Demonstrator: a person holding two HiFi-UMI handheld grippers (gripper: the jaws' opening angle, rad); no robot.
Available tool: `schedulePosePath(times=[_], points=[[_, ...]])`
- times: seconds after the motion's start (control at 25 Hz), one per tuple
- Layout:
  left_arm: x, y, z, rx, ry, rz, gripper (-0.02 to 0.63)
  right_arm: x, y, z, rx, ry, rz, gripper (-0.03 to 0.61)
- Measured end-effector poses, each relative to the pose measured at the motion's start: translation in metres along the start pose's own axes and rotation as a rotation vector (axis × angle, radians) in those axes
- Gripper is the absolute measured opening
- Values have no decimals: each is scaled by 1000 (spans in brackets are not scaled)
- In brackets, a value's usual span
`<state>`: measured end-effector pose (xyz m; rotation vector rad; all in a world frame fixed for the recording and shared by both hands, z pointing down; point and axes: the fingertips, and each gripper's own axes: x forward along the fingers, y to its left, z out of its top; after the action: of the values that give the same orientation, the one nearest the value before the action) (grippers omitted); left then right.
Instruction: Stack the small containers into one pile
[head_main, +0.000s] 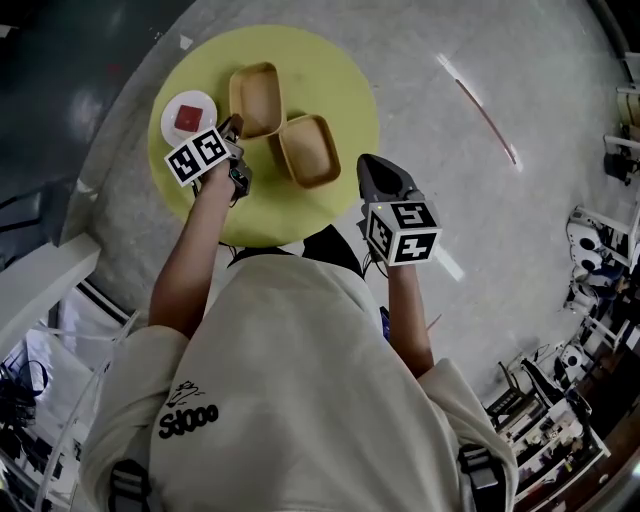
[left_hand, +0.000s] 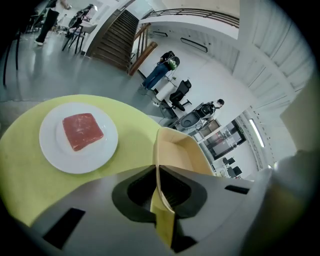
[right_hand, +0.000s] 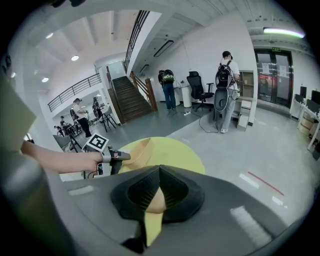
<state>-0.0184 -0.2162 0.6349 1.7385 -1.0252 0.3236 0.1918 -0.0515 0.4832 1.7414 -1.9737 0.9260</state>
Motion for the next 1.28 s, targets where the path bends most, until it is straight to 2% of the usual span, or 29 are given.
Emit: schedulePosePath(times=[0.28,0.48,0.68,0.88,1.28], points=[[-26,-21,-20,11,-37,-21,25,3,17,6,-66,5,55,11],[-40,-29,-51,13,-58,6,25,11,18,13,-140,23,118,11],[-42,-52,-72,4,-85,54,25,5,-2,24,-194,44,182,11],[-51,-51,-89,-12,-109,82,25,9,-3,19,-215,46,228,11],[-53,-75,-128,50,-95,109,25,20,12,6,-245,50,322,11]])
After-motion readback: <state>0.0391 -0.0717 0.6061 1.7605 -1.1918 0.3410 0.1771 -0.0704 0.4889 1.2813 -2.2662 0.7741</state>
